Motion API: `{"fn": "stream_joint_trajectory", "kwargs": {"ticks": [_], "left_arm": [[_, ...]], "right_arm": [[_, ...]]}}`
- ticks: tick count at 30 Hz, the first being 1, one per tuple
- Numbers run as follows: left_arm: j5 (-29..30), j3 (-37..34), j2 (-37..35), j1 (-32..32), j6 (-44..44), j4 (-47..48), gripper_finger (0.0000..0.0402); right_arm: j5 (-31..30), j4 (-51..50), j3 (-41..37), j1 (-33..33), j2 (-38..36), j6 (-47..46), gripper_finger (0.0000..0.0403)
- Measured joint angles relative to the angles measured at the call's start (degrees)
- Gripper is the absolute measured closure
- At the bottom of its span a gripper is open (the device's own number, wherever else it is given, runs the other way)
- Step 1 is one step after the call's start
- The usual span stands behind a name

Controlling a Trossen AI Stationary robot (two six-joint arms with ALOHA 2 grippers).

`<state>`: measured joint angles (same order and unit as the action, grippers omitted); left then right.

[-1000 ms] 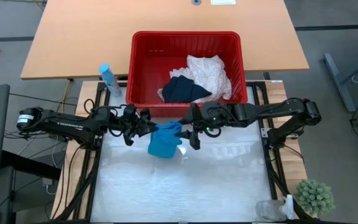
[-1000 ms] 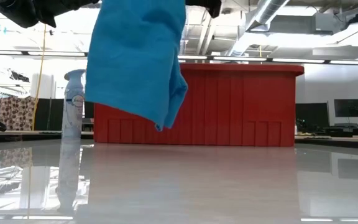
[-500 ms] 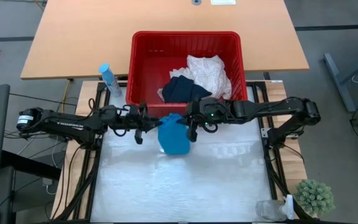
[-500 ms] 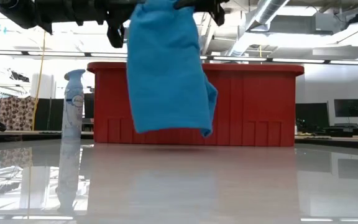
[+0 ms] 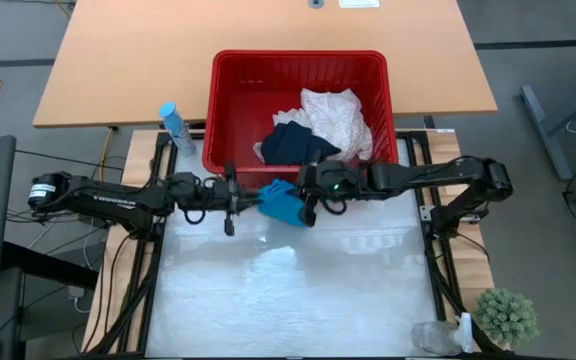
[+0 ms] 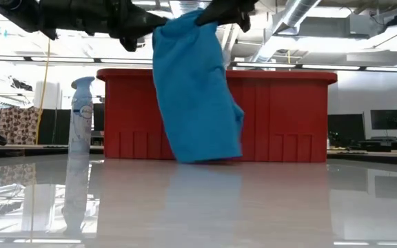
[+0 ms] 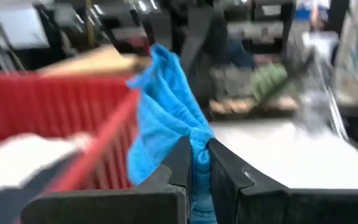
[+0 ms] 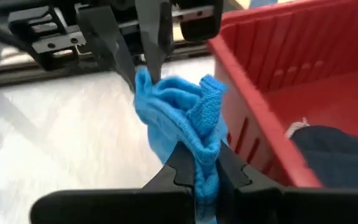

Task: Fold laundry
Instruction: Fold the blue shorts

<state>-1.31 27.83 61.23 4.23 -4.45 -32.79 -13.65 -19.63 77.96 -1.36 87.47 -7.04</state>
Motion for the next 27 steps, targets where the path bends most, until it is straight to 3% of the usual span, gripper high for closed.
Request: {"fn": "stream_joint_trajectory", "kwargs": {"ticks": [10,16,27], "left_arm": [[-4.9,-0.2,2.8,-7.4,4.8,4.2,0.0386],[-5.4,-0.2,2.8,-9.1,5.9,8.2,0.0386],[15.8,-0.2,2.8,-5.8,-15.8,8.6,0.0386]], "right_arm": [[-0.1,2.0,0.0,-7.8,10.1,-5.2,0.0361],[0.3,1.4,0.0,-10.9,10.9,-7.5,0.0361],[-8.5,1.7,0.4,-3.3,10.3,2.1,0.0361]]}}
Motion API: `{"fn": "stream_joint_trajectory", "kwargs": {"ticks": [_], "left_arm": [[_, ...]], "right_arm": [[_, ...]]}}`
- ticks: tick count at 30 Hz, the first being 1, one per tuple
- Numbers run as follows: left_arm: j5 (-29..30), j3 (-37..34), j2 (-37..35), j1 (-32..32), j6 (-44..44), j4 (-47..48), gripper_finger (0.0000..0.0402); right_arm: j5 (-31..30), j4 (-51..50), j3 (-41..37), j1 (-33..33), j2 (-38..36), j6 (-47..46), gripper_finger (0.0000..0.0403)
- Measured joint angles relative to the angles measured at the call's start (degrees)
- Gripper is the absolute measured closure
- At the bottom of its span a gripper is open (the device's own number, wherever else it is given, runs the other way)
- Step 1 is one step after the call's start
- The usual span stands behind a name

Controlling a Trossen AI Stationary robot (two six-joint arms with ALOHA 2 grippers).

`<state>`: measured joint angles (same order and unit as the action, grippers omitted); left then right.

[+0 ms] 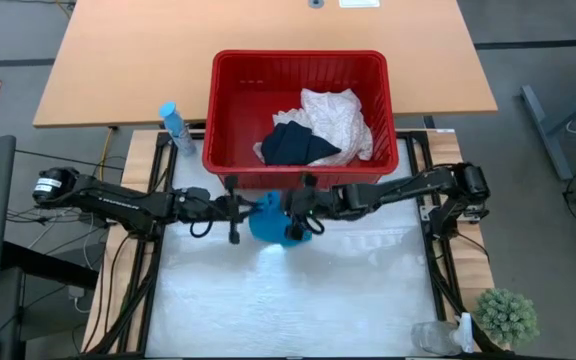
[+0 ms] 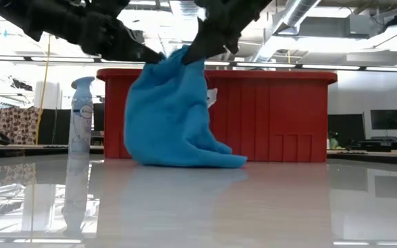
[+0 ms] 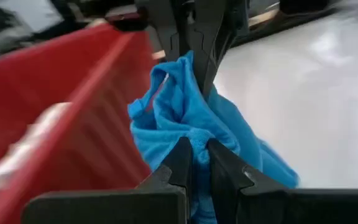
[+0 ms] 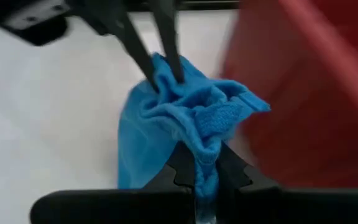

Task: Fold laundry
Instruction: Fold the blue shorts

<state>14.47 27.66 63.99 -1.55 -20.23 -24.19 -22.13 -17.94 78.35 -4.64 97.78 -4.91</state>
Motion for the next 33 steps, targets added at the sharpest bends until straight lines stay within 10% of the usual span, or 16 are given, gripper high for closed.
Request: {"fn": "stream_joint_trajectory", "kwargs": {"ticks": [10,33], "left_arm": [[9.5,0.1,0.0,0.6,-13.7,-9.7,0.0386],[-21.0,0.1,9.3,-9.0,4.5,6.2,0.0386]], "right_arm": [[-9.4,-3.8,6.5,-0.6,-0.1,13.4,0.0361],[-1.7,-8.2,6.5,-14.8,11.7,-14.5,0.0361]]}}
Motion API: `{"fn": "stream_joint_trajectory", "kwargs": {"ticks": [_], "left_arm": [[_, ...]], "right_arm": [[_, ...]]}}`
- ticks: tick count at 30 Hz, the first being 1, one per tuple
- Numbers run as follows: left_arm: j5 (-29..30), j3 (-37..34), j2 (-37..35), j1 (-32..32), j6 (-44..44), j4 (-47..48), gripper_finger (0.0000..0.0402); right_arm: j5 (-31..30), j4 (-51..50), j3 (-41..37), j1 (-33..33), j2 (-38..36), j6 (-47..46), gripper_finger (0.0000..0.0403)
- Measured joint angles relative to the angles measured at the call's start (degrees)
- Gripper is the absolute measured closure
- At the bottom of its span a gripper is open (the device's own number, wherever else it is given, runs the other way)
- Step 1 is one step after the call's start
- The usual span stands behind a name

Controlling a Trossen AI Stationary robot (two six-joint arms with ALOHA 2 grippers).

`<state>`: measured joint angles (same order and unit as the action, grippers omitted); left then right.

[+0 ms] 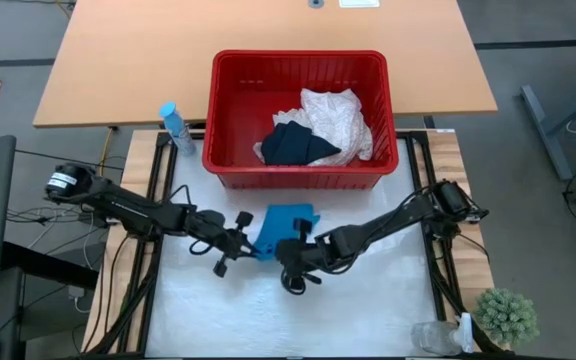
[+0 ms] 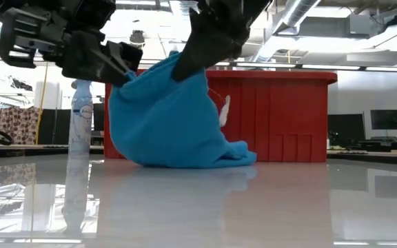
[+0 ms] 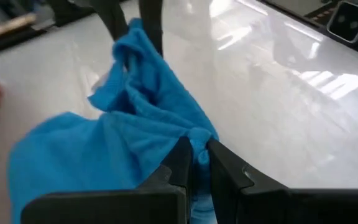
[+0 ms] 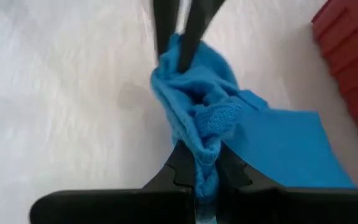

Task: Fold laundry
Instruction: Fold the blue shorts

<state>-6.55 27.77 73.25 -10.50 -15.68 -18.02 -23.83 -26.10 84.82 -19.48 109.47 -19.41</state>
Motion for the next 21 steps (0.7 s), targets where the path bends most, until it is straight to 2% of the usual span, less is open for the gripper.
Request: {"fn": "stream_joint_trajectory", "kwargs": {"ticks": [7,13,18,21], "left_arm": [[-1.2,0.0,1.8,-0.1,1.0,-0.2,0.0386],[-3.0,0.0,1.8,1.5,9.8,-3.6,0.0386],[3.7,-0.1,1.8,3.6,12.9,-7.7,0.0386],[4.0,-0.1,1.8,5.6,11.9,-8.6,0.0386]], "right_arm": [[4.3,-0.3,0.0,-1.9,0.6,-9.8,0.0361],[4.5,-1.4,0.0,-2.6,0.7,-18.9,0.0361],[-1.5,-3.8,0.0,-2.7,0.6,-30.2,0.0361],[-3.6,-5.3,0.0,-2.6,0.6,-34.1,0.0361]]}}
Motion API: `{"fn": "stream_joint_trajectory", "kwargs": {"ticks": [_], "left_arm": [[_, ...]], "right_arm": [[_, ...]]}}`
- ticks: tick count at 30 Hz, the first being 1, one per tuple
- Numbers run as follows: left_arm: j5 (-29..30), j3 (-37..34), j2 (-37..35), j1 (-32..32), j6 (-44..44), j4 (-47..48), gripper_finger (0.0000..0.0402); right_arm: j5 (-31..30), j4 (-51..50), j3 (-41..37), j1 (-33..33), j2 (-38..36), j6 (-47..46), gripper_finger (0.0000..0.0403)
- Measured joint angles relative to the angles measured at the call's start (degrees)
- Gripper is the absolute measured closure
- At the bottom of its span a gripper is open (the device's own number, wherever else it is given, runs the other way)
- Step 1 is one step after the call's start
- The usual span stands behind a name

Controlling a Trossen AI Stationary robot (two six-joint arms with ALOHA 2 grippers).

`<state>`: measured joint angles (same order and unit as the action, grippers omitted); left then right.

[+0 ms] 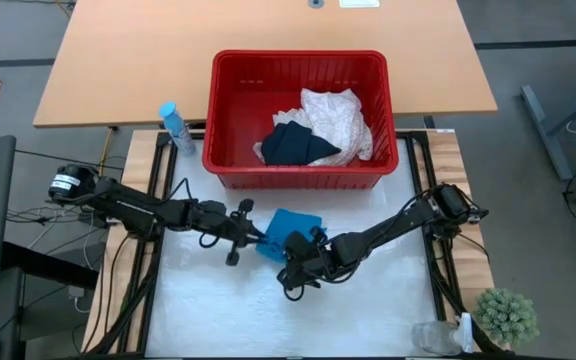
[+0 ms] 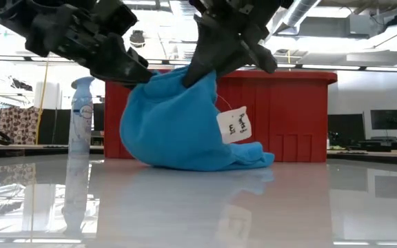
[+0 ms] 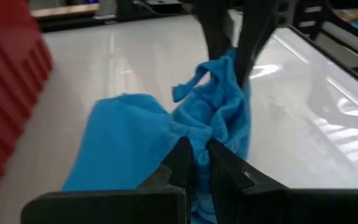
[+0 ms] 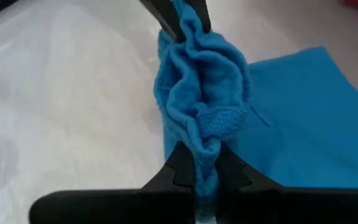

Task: Fold laundry
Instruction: Fold the blue shorts

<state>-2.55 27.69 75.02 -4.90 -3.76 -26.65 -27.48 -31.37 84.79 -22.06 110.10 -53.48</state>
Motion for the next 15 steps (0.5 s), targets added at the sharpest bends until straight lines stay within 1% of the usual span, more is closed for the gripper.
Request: {"fn": "stream_joint_trajectory", "kwargs": {"ticks": [6,9,12,15], "left_arm": [[-0.1,0.0,0.0,3.0,-1.0,-0.2,0.0386],[1.0,0.0,0.1,3.8,-0.4,-0.5,0.0385],[1.5,0.0,1.7,4.5,-0.1,-2.8,0.0385],[1.6,0.0,5.3,4.6,0.5,-8.0,0.0385]], "right_arm": [[-1.8,-5.1,0.1,0.6,0.6,-10.4,0.0361],[-2.3,-6.7,0.1,0.9,0.8,-14.5,0.0361],[-3.5,-8.6,0.1,1.0,1.0,-17.1,0.0361],[-3.7,-10.8,0.1,1.2,1.0,-19.7,0.0361]]}}
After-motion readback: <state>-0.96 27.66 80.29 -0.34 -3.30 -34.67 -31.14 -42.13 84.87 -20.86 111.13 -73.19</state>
